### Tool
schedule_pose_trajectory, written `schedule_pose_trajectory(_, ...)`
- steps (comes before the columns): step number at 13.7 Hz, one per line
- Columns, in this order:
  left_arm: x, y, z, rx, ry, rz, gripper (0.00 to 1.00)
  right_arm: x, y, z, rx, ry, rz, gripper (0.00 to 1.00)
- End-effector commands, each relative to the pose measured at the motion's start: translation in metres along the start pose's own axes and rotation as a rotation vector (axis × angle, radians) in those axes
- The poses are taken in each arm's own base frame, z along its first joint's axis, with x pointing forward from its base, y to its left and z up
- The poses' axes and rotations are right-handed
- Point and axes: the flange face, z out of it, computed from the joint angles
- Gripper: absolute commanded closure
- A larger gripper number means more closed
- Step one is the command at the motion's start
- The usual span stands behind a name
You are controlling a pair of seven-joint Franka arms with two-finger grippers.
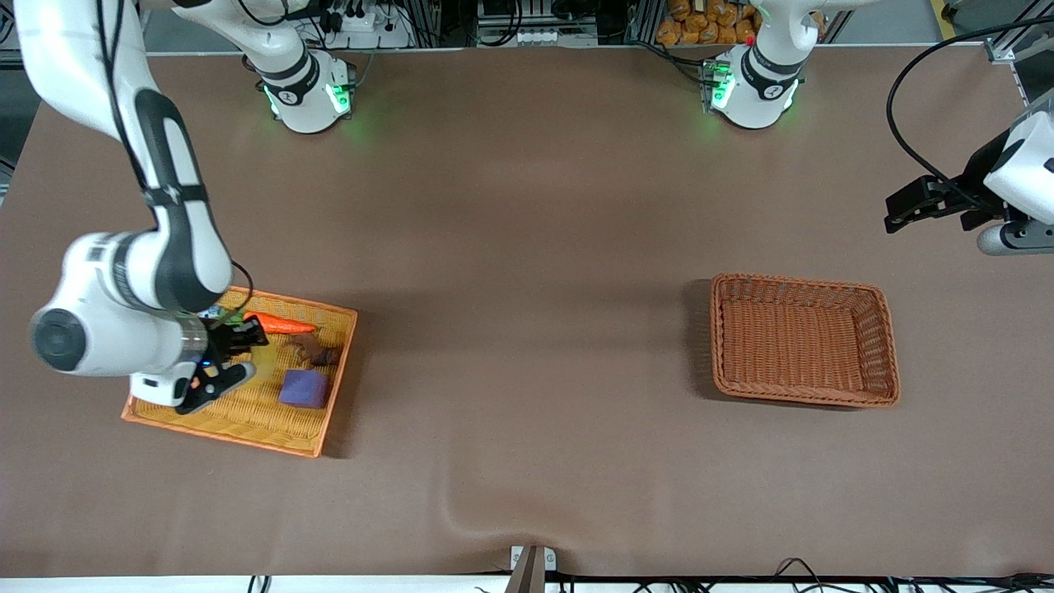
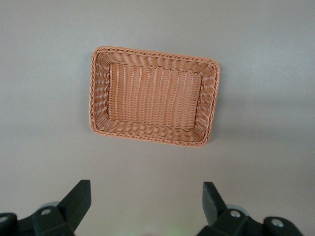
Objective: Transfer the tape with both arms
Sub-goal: 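Grasp the tape roll with the right gripper and carry it toward the basket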
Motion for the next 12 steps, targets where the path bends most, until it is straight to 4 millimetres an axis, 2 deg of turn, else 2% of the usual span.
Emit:
schedule_pose_trajectory(1, -0.001, -0.003, -0.002, -0.004, -0.005, 0.002, 0.0, 0.032, -0.069, -0.041, -0.02, 0.015, 0.049, 1.0)
schedule_pose_trajectory(2, -0.001, -0.003, -0.002, -0.004, -0.005, 0.002, 0.0, 0.047, -0.101, -0.044, -0.032, 0.027, 0.098, 1.0)
schedule_pose_trajectory(3, -0.002, -0.002, -0.003, -0.004, -0.003, 0.004, 0.0, 0.059, -0.132, -0.039, -0.03, 0.034, 0.155, 1.0)
schedule_pose_trajectory(4, -0.001, -0.003, -0.002, -0.004, -0.005, 0.002, 0.0, 0.073, -0.175, -0.03, -0.024, 0.031, 0.199, 1.0)
schedule_pose_trajectory(5, -0.001, -0.002, -0.002, -0.003, -0.006, 0.004, 0.0, 0.094, -0.229, -0.016, -0.018, 0.08, 0.264, 1.0)
schedule_pose_trajectory(7, -0.001, -0.002, -0.001, -0.003, -0.008, 0.002, 0.0, 0.128, -0.31, 0.029, 0.031, 0.167, 0.322, 1.0)
schedule_pose_trajectory(9, -0.001, -0.003, -0.001, -0.005, -0.008, 0.001, 0.0, 0.152, -0.38, 0.074, 0.065, 0.286, 0.384, 1.0)
schedule_pose_trajectory(10, -0.001, -0.002, -0.001, -0.003, -0.008, 0.002, 0.0, 0.158, -0.404, 0.092, 0.076, 0.32, 0.409, 1.0)
schedule_pose_trajectory(11, -0.001, -0.002, -0.001, -0.005, -0.008, 0.001, 0.0, 0.16, -0.416, 0.103, 0.088, 0.336, 0.441, 1.0)
schedule_pose_trajectory(12, -0.001, -0.002, -0.001, -0.005, -0.008, 0.001, 0.0, 0.161, -0.439, 0.129, 0.098, 0.328, 0.454, 1.0)
